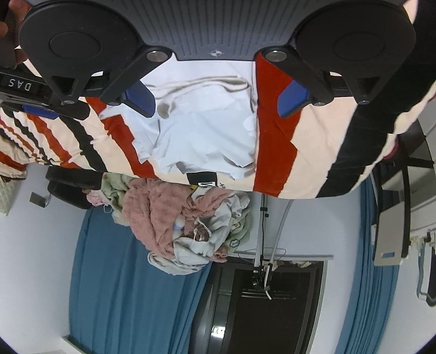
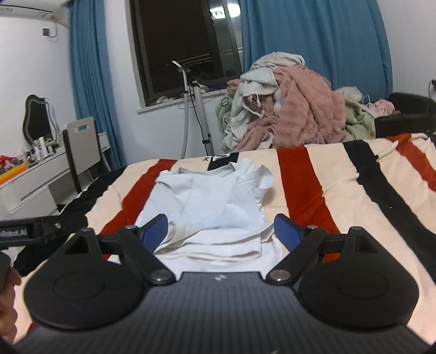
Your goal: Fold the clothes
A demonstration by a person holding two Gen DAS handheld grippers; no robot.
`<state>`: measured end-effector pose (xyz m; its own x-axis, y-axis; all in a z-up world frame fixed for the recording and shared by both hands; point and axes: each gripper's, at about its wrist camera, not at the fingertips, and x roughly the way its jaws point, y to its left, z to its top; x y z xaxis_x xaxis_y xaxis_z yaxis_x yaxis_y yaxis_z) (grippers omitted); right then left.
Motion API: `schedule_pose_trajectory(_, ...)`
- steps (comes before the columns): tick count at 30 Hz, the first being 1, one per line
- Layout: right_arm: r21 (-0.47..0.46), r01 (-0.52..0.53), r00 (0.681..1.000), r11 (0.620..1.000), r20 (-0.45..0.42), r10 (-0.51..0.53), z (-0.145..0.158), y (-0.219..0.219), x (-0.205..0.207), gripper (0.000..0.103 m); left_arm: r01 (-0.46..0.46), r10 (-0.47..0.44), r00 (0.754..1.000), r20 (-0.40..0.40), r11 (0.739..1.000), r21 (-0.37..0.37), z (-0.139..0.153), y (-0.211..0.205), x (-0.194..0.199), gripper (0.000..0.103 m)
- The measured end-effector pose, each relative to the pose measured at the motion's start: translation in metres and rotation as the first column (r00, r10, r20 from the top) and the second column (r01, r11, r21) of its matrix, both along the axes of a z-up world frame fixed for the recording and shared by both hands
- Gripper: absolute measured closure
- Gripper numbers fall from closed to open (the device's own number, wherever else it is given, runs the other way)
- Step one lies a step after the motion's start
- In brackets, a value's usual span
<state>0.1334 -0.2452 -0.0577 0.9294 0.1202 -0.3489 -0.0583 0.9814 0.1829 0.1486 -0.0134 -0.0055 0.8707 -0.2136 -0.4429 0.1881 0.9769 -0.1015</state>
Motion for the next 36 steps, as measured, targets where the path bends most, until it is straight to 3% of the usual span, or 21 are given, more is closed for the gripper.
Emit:
schedule_pose_trajectory(8,-0.038,0.001,0.999,0.999,0.041,0.001,0.011,0.009,-0.046,0.017,0.025,-0.025,0.999,-0.031,1.0,-0.002,0.0,-0.004,-0.04,0.005)
schedule_pose_trajectory(11,-0.048,0.012,0.998,0.999,0.056,-0.009,0.012,0.011,-0.055,0.017,0.027,-0.035,0.992,-0.117,0.997,-0.069,-0.013,0.003,-0.049,0.005)
schedule_pose_trajectory(14,-0.044,0.021,0.998,0.999,0.052,-0.019,0.011,0.01,-0.054,0.017,0.001,-0.055,0.963,-0.264,0.979,-0.202,-0.036,0.015,-0.047,0.005)
schedule_pose_trajectory(17,-0.043,0.027,0.999,0.999,0.034,-0.026,0.008,0.01,-0.05,0.017,-0.056,-0.102,0.909,-0.404,0.931,-0.361,-0.064,0.029,-0.037,0.006)
schedule_pose_trajectory(20,-0.034,0.03,0.999,0.999,0.018,-0.03,0.007,0.008,-0.047,0.017,-0.146,-0.169,0.853,-0.493,0.83,-0.538,-0.096,0.047,-0.017,0.01)
schedule_pose_trajectory(22,-0.018,0.037,0.999,0.999,0.007,-0.037,0.006,0.006,-0.045,0.017,-0.2,-0.156,0.846,-0.51,0.793,-0.575,-0.11,0.052,-0.008,0.014)
schedule_pose_trajectory(24,0.0,0.046,0.999,0.999,-0.006,-0.046,0.004,0.004,-0.044,0.017,-0.242,-0.13,0.849,-0.512,0.767,-0.595,-0.12,0.056,0.0,0.022)
schedule_pose_trajectory(25,0.009,0.052,0.999,0.999,-0.012,-0.052,0.003,0.002,-0.044,0.017,-0.247,-0.112,0.858,-0.501,0.766,-0.594,-0.12,0.057,0.003,0.026)
schedule_pose_trajectory(28,0.026,0.068,0.997,0.997,-0.024,-0.067,0.001,-0.001,-0.043,0.017,-0.267,-0.056,0.875,-0.481,0.774,-0.575,-0.122,0.059,0.008,0.049)
schedule_pose_trajectory(30,0.03,0.075,0.997,0.997,-0.03,-0.074,-0.001,-0.001,-0.044,0.017,-0.29,-0.025,0.874,-0.485,0.775,-0.562,-0.125,0.061,0.01,0.077)
schedule_pose_trajectory(32,0.038,0.08,0.996,0.996,-0.037,-0.079,-0.002,-0.001,-0.044,0.017,-0.298,-0.015,0.878,-0.479,0.766,-0.57,-0.127,0.064,0.009,0.089)
schedule_pose_trajectory(34,0.075,0.081,0.995,0.994,-0.06,-0.077,-0.005,-0.004,-0.044,0.017,-0.289,-0.028,0.888,-0.46,0.745,-0.602,-0.125,0.064,0.008,0.094)
schedule_pose_trajectory(36,0.186,0.078,0.992,0.98,-0.117,-0.056,-0.013,-0.01,-0.045,0.017,-0.276,-0.04,0.899,-0.437,0.723,-0.634,-0.122,0.064,0.006,0.095)
